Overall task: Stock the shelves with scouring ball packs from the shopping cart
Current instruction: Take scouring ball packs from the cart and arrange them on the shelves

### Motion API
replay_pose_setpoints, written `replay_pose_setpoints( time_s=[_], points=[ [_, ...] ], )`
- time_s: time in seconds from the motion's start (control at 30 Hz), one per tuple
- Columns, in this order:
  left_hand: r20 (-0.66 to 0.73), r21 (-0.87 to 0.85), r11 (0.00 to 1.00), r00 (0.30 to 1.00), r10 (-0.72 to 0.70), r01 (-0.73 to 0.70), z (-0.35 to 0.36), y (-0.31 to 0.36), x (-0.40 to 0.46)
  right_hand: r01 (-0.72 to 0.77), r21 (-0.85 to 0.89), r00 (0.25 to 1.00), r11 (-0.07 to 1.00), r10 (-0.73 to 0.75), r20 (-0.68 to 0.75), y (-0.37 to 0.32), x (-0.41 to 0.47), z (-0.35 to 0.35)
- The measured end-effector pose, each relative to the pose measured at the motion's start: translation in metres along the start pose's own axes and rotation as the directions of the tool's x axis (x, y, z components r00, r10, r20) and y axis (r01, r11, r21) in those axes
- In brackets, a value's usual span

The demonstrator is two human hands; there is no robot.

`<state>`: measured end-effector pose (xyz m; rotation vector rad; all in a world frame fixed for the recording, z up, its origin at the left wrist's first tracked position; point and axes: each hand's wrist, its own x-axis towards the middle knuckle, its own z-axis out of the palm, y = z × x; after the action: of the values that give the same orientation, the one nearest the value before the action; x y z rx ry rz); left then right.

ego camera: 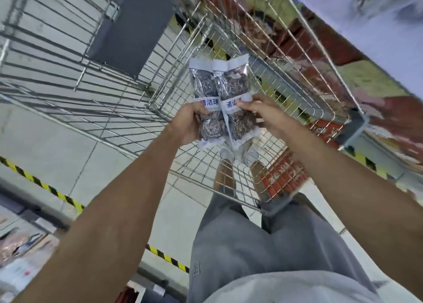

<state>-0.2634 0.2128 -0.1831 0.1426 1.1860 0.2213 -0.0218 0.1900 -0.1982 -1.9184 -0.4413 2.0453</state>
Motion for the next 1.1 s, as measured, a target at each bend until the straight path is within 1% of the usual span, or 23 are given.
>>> replay_pose_setpoints(
  time_s=[0.07,0.2,0.3,0.37,0.5,0.6,0.7,0.83,0.9,1.0,1.1],
  points=[
    [0.013,-0.013,0.999,0.999,0.042,-0.041,0.02,-0.001,-0.027,0.04,0.013,0.999,0.999,-0.04,0.02,-0.005,-0.031,-0.014],
    [0.02,-0.017,0.99,0.99,0.142,-0.142,0.057,-0.01,-0.077,0.148,0.042,0.989,0.988,-0.149,0.009,-0.006,-0.093,-0.04],
    [0.039,-0.039,0.976,0.976,0.214,-0.212,0.092,-0.024,-0.115,0.188,0.095,0.982,0.978,-0.19,0.012,-0.004,-0.138,-0.06],
    [0.051,-0.053,0.966,0.965,0.256,-0.253,0.114,-0.035,-0.135,0.224,0.127,0.974,0.966,-0.224,-0.02,-0.004,-0.17,-0.073],
    [0.121,-0.013,0.966,0.958,0.259,-0.259,0.164,-0.053,-0.163,0.321,0.163,0.945,0.933,-0.303,-0.126,0.008,-0.227,-0.099],
    [0.157,0.065,0.958,0.951,0.267,-0.28,0.199,-0.068,-0.178,0.37,0.234,0.925,0.899,-0.333,-0.182,0.03,-0.265,-0.122],
    [0.157,0.119,0.952,0.952,0.262,-0.282,0.222,-0.085,-0.187,0.415,0.316,0.907,0.853,-0.361,-0.216,0.059,-0.3,-0.143],
    [0.198,0.163,0.948,0.95,0.241,-0.275,0.254,-0.107,-0.195,0.475,0.402,0.872,0.782,-0.36,-0.33,0.101,-0.343,-0.167],
    [0.197,0.192,0.944,0.953,0.232,-0.269,0.274,-0.117,-0.198,0.507,0.43,0.851,0.747,-0.358,-0.384,0.124,-0.363,-0.179],
    [0.218,0.248,0.92,0.943,0.252,-0.303,0.306,-0.133,-0.198,0.535,0.476,0.823,0.698,-0.305,-0.478,0.157,-0.393,-0.198],
    [0.253,0.288,0.909,0.939,0.232,-0.302,0.339,-0.152,-0.195,0.547,0.513,0.803,0.661,-0.242,-0.545,0.187,-0.418,-0.222]
  ],
)
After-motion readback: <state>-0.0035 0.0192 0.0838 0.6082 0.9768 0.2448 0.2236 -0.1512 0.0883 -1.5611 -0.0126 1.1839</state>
